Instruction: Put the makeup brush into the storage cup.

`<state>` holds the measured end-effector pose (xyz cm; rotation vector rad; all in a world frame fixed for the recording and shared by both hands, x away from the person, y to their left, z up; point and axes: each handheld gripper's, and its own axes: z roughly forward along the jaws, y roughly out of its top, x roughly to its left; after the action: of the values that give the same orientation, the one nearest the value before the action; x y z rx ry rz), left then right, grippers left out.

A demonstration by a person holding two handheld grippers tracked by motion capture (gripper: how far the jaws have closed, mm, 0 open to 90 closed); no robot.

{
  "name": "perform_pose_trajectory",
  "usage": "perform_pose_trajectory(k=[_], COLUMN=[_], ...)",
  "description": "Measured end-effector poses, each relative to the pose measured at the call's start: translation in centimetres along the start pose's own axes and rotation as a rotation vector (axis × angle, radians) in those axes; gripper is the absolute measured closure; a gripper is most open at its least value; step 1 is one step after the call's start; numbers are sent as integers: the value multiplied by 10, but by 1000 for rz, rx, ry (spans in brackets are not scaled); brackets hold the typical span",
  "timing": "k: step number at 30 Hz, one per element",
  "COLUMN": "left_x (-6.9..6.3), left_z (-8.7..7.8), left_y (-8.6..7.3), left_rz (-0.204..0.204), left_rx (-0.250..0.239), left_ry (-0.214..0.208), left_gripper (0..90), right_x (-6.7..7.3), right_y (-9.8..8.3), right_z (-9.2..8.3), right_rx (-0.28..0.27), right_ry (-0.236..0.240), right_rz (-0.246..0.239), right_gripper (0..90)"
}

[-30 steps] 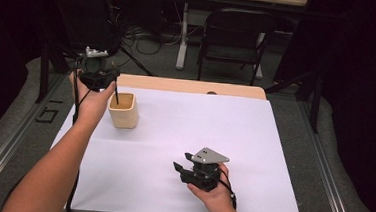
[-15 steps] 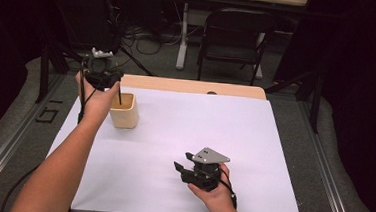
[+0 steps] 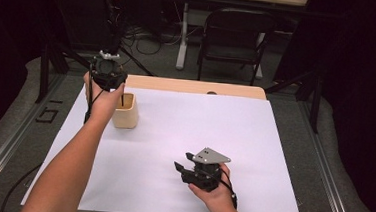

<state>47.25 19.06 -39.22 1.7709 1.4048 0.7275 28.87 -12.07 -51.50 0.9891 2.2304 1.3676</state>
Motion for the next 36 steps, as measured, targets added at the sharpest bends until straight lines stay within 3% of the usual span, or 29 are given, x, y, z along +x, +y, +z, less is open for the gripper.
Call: perform_pose_trajectory(k=[14, 36], left_x=[5, 10], left_z=[17, 27], left_y=[-10, -36], left_rz=[-24, -50], left_rx=[22, 47], left_ry=[4, -4], left_gripper=[833, 833], right_x=[-1, 0], right_y=[-1, -2], right_z=[-1, -1], right_rx=[-6, -2], right_ry=[-2, -4], right_rz=[5, 3], right_gripper=[482, 482])
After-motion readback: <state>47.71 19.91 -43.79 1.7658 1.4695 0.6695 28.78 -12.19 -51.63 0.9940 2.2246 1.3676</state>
